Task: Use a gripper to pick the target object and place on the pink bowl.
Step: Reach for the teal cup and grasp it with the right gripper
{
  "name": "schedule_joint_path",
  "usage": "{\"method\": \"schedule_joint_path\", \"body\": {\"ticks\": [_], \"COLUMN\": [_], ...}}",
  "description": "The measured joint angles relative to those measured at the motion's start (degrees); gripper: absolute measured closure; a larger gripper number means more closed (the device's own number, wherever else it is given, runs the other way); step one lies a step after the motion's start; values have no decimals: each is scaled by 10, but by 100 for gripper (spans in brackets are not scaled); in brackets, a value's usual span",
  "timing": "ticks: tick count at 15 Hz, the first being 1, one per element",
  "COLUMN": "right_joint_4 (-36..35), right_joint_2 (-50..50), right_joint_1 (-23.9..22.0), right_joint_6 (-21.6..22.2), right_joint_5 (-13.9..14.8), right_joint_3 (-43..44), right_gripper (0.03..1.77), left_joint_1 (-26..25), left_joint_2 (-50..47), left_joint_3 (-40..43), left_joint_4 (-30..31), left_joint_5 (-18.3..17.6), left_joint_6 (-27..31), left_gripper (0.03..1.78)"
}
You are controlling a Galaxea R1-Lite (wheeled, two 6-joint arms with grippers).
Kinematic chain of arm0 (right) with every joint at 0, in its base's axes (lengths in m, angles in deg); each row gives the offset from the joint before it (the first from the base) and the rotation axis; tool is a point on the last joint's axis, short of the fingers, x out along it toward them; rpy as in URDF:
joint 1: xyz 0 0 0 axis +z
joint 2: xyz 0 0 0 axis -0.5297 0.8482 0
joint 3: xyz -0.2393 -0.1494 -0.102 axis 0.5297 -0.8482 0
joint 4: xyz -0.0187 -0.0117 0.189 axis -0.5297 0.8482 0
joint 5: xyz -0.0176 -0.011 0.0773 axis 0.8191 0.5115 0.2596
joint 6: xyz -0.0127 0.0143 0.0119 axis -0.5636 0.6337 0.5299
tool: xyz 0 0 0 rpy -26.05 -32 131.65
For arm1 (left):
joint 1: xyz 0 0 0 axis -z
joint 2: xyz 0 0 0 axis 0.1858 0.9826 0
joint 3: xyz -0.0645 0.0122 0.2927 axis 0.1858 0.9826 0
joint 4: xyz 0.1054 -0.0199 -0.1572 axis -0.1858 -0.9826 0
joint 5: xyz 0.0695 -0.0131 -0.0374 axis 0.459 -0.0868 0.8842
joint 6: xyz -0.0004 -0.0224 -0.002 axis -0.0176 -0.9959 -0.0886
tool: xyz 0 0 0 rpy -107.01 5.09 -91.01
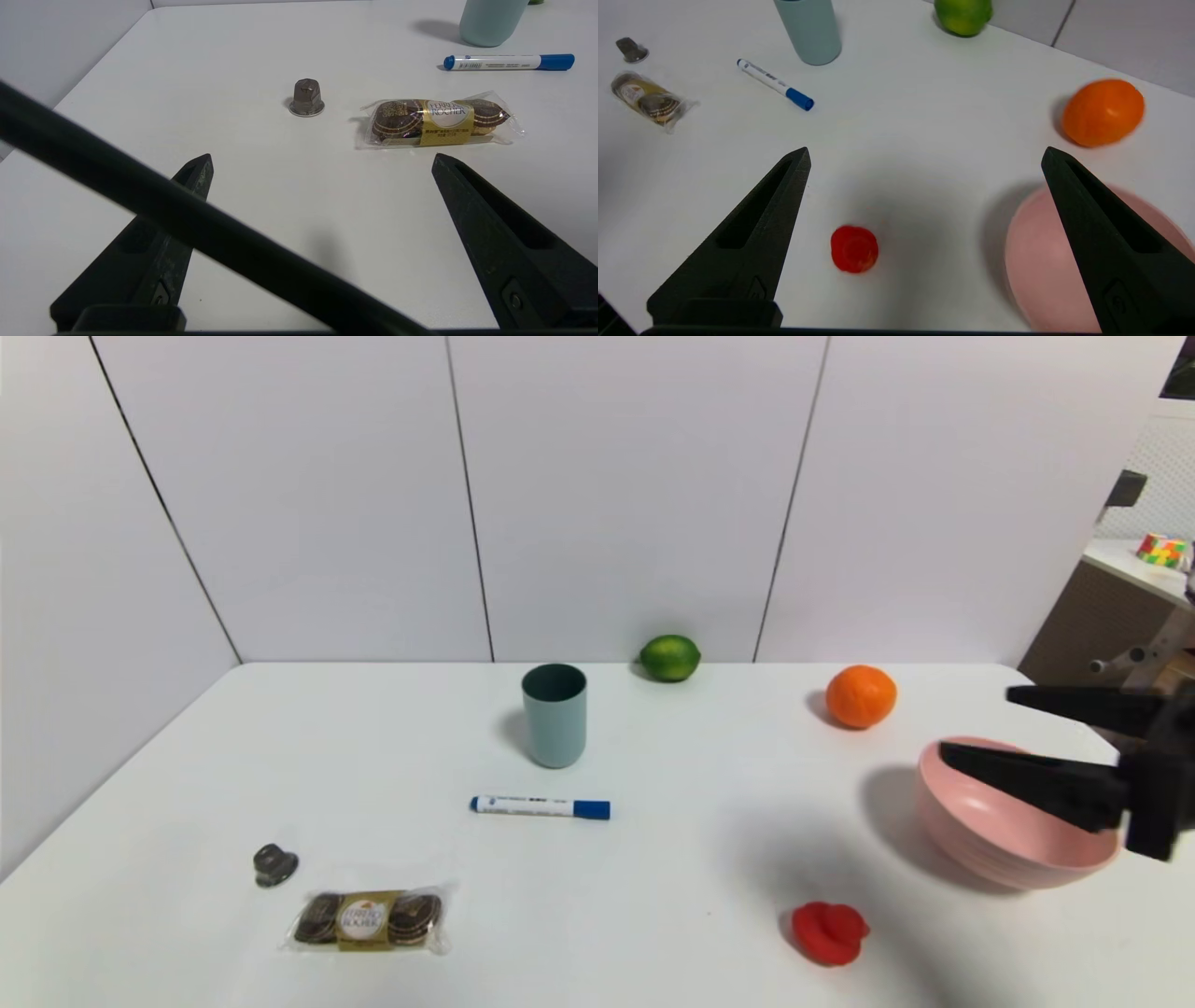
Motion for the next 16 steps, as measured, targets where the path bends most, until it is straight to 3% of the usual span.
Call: {"method": "schedule_joint_path", "body": {"ticks": [8,16], "right_joint_4": [-256,-354], "right_joint_2": [273,421], "right_joint_1": [155,189], "right_joint_6": [-9,-6], "right_joint_5": [-9,-7], "right_joint_3": [76,135], "right_gripper": [9,9], "left_joint_1": [0,0], "left_joint_2": [0,0], "left_joint_3": [0,0], "left_joint_4": [0,0], "left_joint_5": [0,0], "left_joint_6": [0,0], "left_gripper": [12,12]}}
